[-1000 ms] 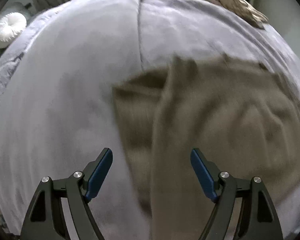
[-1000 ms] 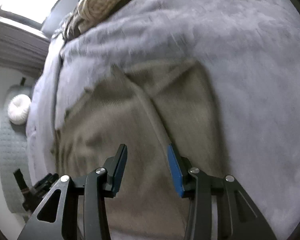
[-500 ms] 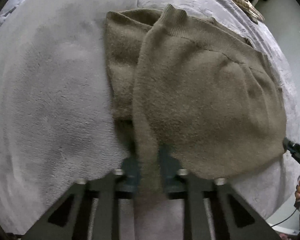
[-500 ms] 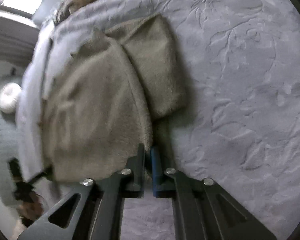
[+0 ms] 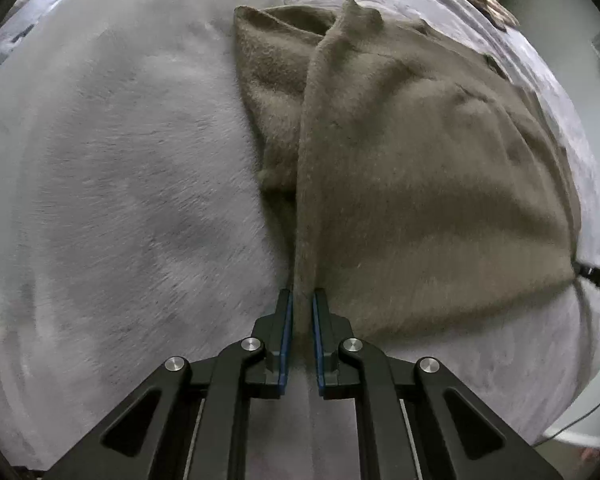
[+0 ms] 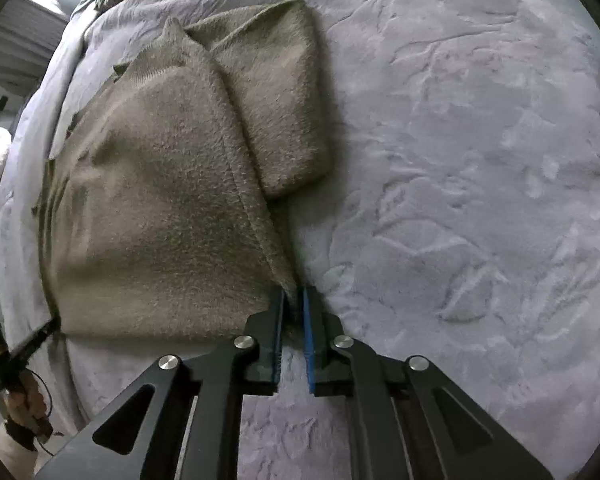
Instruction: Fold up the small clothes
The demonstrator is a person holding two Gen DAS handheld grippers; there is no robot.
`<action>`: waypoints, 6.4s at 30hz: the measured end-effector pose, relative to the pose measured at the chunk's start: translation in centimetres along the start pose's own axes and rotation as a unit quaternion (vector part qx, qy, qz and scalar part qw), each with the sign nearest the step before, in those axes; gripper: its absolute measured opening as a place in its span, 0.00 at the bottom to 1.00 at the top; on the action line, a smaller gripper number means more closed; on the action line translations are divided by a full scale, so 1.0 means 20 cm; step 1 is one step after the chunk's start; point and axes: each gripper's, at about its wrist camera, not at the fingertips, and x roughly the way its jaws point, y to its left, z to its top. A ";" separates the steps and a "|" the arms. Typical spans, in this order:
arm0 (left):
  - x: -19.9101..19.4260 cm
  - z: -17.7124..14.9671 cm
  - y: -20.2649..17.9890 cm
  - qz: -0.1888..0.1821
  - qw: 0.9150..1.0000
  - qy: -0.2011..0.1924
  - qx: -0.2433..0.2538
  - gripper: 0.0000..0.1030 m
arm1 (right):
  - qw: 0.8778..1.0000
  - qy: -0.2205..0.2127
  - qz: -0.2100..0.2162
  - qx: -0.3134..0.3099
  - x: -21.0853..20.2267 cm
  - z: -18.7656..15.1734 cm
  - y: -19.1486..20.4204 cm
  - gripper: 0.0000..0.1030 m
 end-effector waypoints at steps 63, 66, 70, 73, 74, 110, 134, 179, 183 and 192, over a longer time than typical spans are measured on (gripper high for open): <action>-0.12 0.08 0.09 0.086 0.994 -0.025 -0.056 0.11 | 0.999 -0.010 0.017 -0.051 0.09 -0.05 0.76 0.13; -0.13 0.07 0.09 0.087 0.994 -0.032 -0.054 0.11 | 0.998 -0.005 0.024 -0.062 0.10 -0.07 0.82 0.13; -0.15 0.04 0.09 0.090 0.994 -0.033 -0.059 1.00 | 0.997 0.001 0.026 -0.072 0.13 -0.08 0.87 0.13; -0.20 0.03 0.10 0.112 0.991 -0.055 -0.052 0.99 | 0.997 0.004 0.028 -0.075 0.14 -0.09 0.90 0.13; -0.20 0.03 0.10 0.111 0.991 -0.055 -0.055 0.99 | 0.997 0.005 0.028 -0.077 0.14 -0.09 0.90 0.18; -0.10 0.06 0.37 0.093 0.990 -0.030 -0.101 0.99 | 0.927 0.114 0.346 0.083 0.55 -0.40 1.24 0.90; -0.21 0.04 0.41 0.055 0.992 -0.025 -0.112 0.99 | 0.891 0.099 0.403 0.184 0.70 -0.37 1.29 0.90; 0.02 0.46 0.16 -0.236 0.962 0.020 -0.136 0.99 | 0.918 0.058 0.386 0.066 0.42 -0.26 1.27 0.09; 0.09 0.47 0.13 -0.196 0.971 0.027 -0.131 0.99 | 0.934 0.090 0.345 0.032 0.42 -0.31 1.20 0.13; 0.10 0.48 0.07 -0.152 0.982 0.011 -0.114 0.87 | 0.969 0.028 0.244 -0.021 0.16 -0.16 0.89 0.61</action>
